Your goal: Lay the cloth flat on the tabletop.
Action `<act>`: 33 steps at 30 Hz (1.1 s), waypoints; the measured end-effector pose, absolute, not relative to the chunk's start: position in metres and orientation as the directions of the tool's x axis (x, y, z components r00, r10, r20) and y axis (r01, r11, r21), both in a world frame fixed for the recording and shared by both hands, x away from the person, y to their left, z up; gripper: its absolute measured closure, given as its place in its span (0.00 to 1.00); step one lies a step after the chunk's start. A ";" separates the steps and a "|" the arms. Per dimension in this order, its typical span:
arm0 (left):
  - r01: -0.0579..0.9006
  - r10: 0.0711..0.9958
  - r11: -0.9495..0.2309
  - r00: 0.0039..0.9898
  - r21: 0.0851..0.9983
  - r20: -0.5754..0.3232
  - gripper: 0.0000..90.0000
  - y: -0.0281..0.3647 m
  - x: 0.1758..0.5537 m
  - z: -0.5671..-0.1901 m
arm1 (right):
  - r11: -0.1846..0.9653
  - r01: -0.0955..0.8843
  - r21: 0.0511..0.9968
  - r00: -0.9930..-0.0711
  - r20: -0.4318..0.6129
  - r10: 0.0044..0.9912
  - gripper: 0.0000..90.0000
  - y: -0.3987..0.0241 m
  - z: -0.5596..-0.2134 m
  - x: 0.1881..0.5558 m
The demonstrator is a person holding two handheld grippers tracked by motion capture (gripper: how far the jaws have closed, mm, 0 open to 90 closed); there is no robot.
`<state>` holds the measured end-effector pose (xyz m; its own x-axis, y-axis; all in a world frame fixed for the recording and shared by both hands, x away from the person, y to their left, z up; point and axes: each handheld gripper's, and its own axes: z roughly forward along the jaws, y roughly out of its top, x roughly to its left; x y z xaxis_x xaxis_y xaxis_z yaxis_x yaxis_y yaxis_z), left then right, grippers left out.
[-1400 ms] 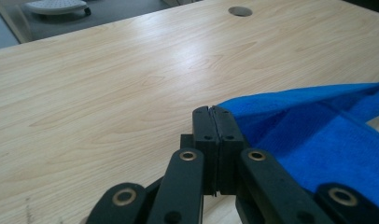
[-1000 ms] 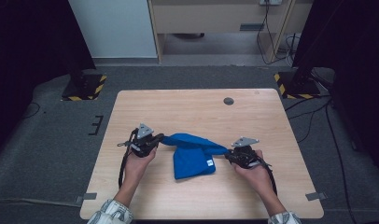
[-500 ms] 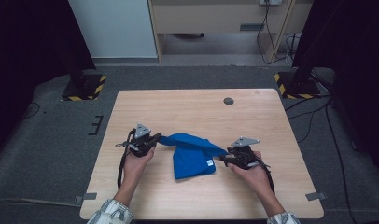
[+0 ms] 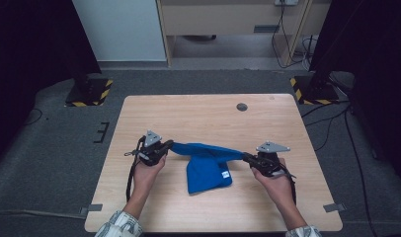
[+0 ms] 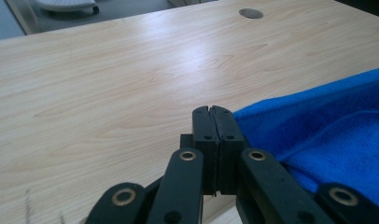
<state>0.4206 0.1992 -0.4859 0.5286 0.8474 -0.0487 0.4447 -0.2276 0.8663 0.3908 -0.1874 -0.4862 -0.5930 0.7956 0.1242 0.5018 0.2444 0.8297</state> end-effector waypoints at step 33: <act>0.398 0.807 -0.115 0.572 0.910 -0.149 0.99 0.185 0.404 -0.455 | 0.194 0.380 0.905 -0.556 0.056 0.829 0.97 -0.206 -0.428 0.378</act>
<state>0.4040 0.1848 -0.4546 0.5723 0.8065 -0.1485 0.3981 -0.1148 0.9101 0.3782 -0.2058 -0.4279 -0.5558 0.8294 0.0559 0.3799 0.1936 0.9045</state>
